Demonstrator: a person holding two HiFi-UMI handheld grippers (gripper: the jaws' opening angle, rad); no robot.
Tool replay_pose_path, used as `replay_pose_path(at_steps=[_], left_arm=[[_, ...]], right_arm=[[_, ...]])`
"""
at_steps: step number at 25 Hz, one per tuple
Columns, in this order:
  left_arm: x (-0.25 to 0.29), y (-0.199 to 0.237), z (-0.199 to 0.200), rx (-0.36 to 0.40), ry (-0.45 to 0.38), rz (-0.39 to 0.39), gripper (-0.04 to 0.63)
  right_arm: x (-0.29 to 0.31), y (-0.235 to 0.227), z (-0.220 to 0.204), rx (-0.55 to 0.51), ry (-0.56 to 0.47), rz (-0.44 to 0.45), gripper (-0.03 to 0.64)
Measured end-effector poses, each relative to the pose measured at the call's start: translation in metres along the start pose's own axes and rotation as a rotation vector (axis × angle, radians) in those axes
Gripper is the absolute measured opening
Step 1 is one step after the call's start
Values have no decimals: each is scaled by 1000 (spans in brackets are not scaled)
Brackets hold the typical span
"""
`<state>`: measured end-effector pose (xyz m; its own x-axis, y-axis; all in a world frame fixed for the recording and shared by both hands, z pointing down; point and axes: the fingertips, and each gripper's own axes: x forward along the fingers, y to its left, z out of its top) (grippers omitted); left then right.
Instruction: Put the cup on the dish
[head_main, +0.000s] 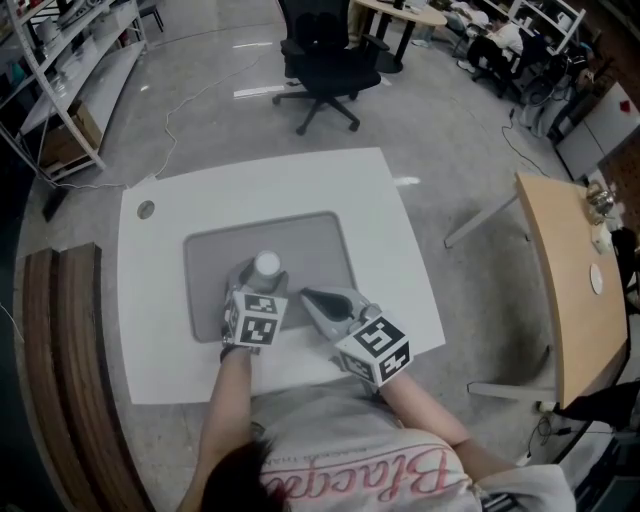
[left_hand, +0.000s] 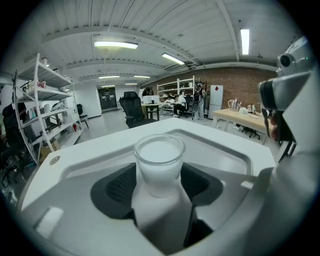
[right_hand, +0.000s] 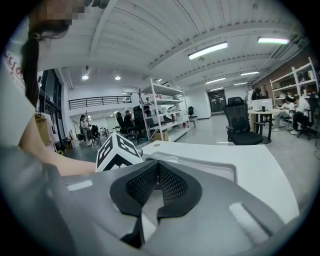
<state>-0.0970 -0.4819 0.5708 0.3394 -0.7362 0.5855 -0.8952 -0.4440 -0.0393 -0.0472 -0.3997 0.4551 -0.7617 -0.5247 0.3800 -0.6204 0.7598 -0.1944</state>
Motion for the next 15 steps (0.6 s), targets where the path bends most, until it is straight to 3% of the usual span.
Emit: replay_pose_path(at_steps=[8, 15], left_arm=[[-23, 8, 1, -21, -34, 36, 310], [-76, 8, 32, -47, -124, 81, 310]], right_arm=[[-7, 1, 15, 42, -78, -9, -2], [-14, 12, 22, 0, -98, 13, -2]])
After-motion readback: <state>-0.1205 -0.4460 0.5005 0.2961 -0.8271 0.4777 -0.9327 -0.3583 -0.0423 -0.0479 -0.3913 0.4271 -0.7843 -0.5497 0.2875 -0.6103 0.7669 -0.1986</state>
